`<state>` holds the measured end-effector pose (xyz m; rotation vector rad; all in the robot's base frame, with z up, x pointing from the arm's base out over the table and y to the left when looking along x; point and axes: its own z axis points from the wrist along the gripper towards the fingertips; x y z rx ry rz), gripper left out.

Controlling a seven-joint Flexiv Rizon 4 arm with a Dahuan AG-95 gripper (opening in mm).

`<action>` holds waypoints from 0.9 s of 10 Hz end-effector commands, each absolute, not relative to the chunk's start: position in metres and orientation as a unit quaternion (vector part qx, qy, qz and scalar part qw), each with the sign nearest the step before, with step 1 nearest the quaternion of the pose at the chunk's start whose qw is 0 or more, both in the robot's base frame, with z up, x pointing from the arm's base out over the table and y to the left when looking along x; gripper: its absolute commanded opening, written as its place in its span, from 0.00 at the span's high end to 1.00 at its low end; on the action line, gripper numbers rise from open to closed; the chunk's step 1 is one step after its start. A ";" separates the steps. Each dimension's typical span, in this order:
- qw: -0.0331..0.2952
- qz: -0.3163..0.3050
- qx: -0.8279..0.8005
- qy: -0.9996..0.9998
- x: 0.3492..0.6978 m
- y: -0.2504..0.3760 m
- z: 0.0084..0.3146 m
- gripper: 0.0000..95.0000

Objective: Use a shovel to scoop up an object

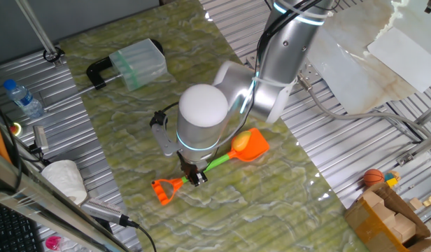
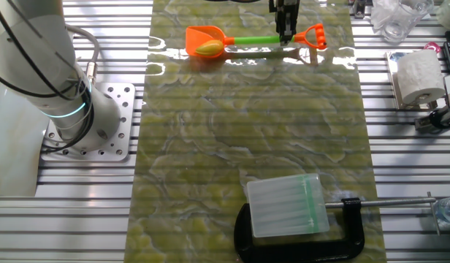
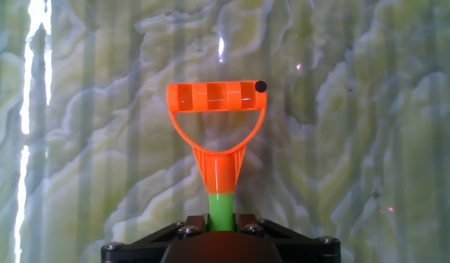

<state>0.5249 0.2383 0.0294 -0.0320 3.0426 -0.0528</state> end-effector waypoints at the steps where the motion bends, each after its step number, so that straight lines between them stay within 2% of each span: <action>1: 0.049 -0.017 -0.013 0.999 0.525 0.240 0.028 0.80; 9: 0.049 -0.019 -0.018 0.998 0.526 0.243 0.022 0.80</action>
